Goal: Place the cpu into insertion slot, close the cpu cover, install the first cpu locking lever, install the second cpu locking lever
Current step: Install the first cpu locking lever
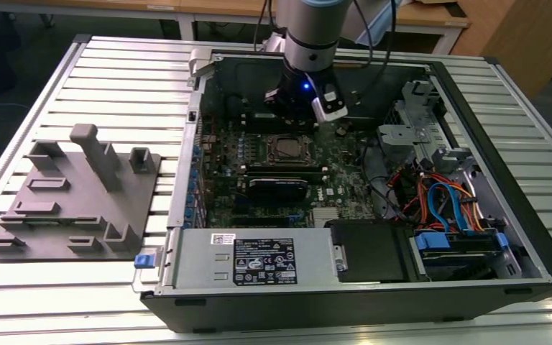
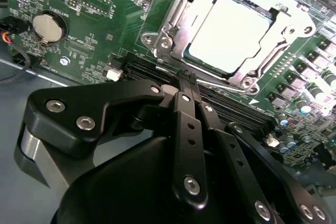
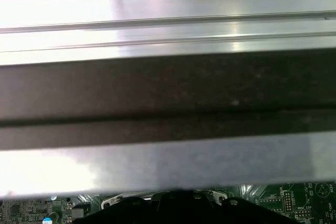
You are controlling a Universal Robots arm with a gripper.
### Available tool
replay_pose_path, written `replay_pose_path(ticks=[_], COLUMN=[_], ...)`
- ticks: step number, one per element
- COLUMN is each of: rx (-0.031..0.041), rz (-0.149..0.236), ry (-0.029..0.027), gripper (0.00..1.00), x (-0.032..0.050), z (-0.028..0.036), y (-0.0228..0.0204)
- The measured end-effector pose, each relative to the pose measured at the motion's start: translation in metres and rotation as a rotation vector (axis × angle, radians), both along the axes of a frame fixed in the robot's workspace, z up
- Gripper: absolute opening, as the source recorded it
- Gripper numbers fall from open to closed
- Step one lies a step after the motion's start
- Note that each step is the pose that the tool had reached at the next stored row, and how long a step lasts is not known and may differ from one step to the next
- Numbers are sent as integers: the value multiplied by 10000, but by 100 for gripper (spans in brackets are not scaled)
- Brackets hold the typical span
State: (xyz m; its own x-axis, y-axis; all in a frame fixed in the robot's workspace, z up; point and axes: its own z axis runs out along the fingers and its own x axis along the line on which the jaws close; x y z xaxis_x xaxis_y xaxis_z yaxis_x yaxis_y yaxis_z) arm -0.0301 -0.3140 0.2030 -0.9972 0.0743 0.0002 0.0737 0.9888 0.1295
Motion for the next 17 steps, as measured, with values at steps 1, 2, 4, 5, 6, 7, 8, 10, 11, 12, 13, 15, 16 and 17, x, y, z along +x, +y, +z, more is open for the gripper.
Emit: replay_pose_path(ticks=[1, 2, 4, 5, 6, 7, 8, 10, 11, 12, 13, 15, 16, 17], rx=[0, 0, 1, 0, -1, 0, 0, 0, -1, -2, -2, -2, -1, 1], rz=[0, 0, 1, 1, 0, 1, 0, 0, 0, 1, 0, 0, 0, 1], ry=[0, 0, -1, 0, 0, 0, -1, 0, 0, 0, 0, 0, 0, -1], gripper=[11, 11, 11, 11, 11, 11, 11, 11, 11, 11, 11, 11, 11, 11], x=[11, 22, 35, 37, 39, 41, 43, 45, 46, 47, 47, 47, 47, 47], z=[0, 0, -1, -2, -4, -7, -10, -17, -18, -18, -18, -16, -14, -13], y=[0, 0, 0, 0, 0, 0, 0, 0, 0, 0, 0, 0, 0, 0])
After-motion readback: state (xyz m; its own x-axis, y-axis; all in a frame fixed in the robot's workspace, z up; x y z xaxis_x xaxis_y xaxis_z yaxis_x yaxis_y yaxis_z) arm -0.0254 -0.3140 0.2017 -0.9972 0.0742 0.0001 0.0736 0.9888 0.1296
